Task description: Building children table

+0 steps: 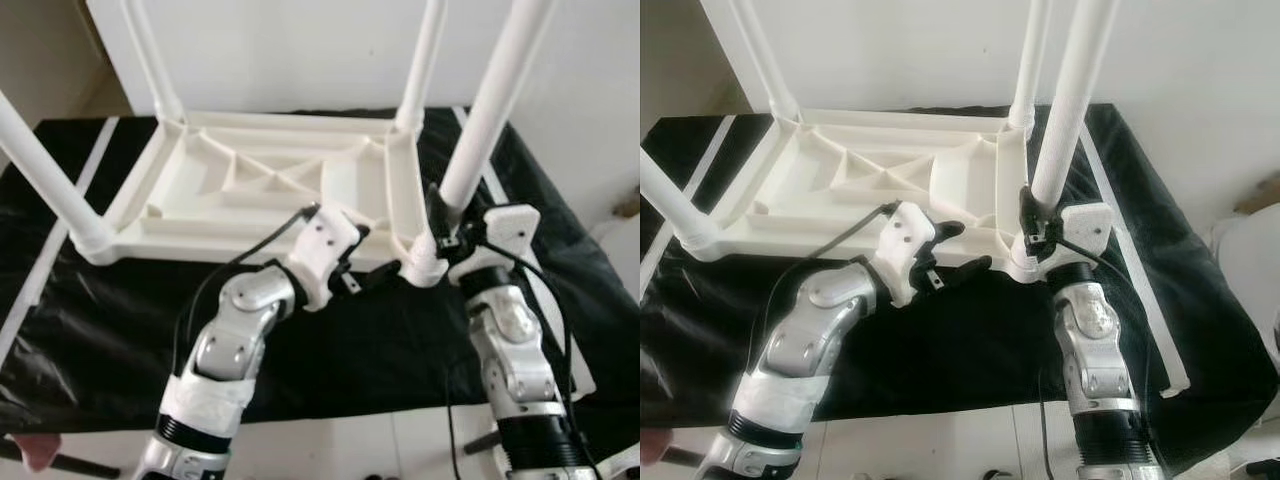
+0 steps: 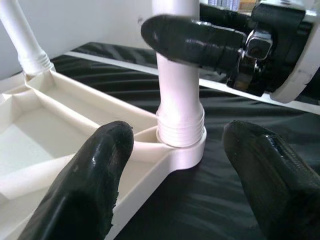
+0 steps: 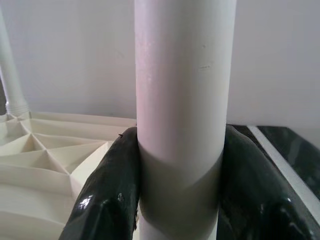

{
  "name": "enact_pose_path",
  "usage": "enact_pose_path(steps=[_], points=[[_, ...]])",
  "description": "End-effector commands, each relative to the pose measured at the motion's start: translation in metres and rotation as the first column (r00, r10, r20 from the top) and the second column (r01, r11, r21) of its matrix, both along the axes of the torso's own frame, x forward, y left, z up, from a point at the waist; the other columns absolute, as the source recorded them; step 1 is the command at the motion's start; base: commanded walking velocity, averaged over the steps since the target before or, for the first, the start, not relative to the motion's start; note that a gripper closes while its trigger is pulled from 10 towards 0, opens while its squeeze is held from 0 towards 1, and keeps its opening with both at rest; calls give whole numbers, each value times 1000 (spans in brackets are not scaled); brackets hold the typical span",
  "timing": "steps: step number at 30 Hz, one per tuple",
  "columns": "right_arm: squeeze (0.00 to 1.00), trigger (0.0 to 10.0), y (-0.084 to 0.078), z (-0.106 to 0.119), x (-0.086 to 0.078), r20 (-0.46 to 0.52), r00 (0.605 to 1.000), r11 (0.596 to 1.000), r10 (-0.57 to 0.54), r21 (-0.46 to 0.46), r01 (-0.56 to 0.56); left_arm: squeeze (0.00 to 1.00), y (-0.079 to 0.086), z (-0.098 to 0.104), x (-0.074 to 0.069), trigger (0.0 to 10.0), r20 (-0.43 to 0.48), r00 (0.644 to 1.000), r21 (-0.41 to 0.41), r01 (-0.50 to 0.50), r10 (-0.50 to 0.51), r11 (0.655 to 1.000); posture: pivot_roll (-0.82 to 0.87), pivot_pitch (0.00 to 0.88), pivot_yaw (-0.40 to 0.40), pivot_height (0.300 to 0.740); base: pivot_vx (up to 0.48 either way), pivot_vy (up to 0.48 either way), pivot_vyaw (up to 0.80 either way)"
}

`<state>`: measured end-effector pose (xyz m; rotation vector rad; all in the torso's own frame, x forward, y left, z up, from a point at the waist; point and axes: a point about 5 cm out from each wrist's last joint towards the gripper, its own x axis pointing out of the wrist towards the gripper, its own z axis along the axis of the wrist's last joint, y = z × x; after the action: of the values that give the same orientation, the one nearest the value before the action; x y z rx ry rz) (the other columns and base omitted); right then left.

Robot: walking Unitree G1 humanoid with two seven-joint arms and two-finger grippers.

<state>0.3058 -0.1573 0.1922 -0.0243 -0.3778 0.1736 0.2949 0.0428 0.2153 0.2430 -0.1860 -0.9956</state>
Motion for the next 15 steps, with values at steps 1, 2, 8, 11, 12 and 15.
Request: enact_pose_path(steps=[1, 2, 8, 11, 12, 15], points=[[0, 10000, -1, -54, -4, -260, 966, 1000, 0, -17, -4, 0, 2, 2, 2, 10000, 26, 995, -21, -93, 93, 995, -142, 149, 21, 740, 0, 0, 0], [0, 10000, 0, -53, -6, -239, 971, 1000, -2, -26, -4, 0, 3, 2, 2, 10000, 27, 995, -20, -98, 98, 995, -143, 151, 21, 740, 0, 0, 0], [0, 10000, 0, -48, -14, -147, 989, 998, -18, -54, 11, 0, 6, 2, 4, 10000, 28, 993, -24, -112, 113, 993, -153, 143, 18, 740, 0, 0, 0], [0, 10000, 1, -37, -20, -67, 997, 998, -31, -63, 27, 0, 5, 5, 7, 10000, 25, 993, -51, -114, 116, 992, -160, 143, 16, 740, 0, 0, 0], [0, 10000, 1, -37, -20, -67, 997, 998, -31, -63, 27, 0, 5, 5, 7, 10000, 25, 993, -51, -114, 116, 992, -160, 143, 16, 740, 0, 0, 0], [0, 10000, 3, -24, -23, -31, 999, 997, -30, -77, 27, 0, 4, 8, 8, 10000, 33, 993, -62, -107, 109, 992, -161, 133, 10, 740, 0, 0, 0]])
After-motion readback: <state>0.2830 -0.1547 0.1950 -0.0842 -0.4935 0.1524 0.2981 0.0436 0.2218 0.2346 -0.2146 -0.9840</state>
